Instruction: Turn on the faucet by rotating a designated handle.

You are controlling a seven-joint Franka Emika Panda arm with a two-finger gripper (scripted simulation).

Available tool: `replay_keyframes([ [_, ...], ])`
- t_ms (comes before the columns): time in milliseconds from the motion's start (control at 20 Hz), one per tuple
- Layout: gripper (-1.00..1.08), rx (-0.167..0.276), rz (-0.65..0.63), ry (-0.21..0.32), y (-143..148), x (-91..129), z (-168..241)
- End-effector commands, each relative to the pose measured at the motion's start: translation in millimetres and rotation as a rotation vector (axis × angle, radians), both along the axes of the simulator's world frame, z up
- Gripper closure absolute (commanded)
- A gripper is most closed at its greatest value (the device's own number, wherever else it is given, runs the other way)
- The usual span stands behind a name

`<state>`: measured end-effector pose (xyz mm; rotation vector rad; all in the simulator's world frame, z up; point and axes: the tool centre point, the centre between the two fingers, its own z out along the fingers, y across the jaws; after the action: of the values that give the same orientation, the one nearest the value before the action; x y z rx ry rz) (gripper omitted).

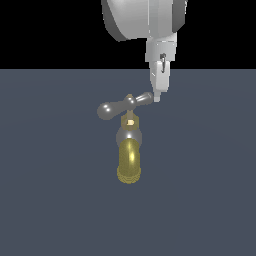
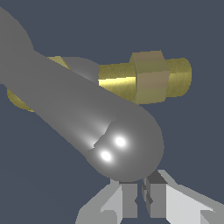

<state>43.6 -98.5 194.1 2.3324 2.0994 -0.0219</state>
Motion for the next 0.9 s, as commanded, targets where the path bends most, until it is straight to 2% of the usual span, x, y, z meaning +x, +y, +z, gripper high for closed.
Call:
replay_keyframes([
  [0,1.08,0.012,0.044,-0.007,33,11,2],
  [50,1.08,0.001,0.006,0.001,5,2,0],
  [750,1.08,0.012,0.043,-0.008,116,27,2],
  [800,1.08,0.012,0.043,-0.008,116,27,2],
  [850,1.08,-0.013,-0.026,-0.005,60,23,0],
])
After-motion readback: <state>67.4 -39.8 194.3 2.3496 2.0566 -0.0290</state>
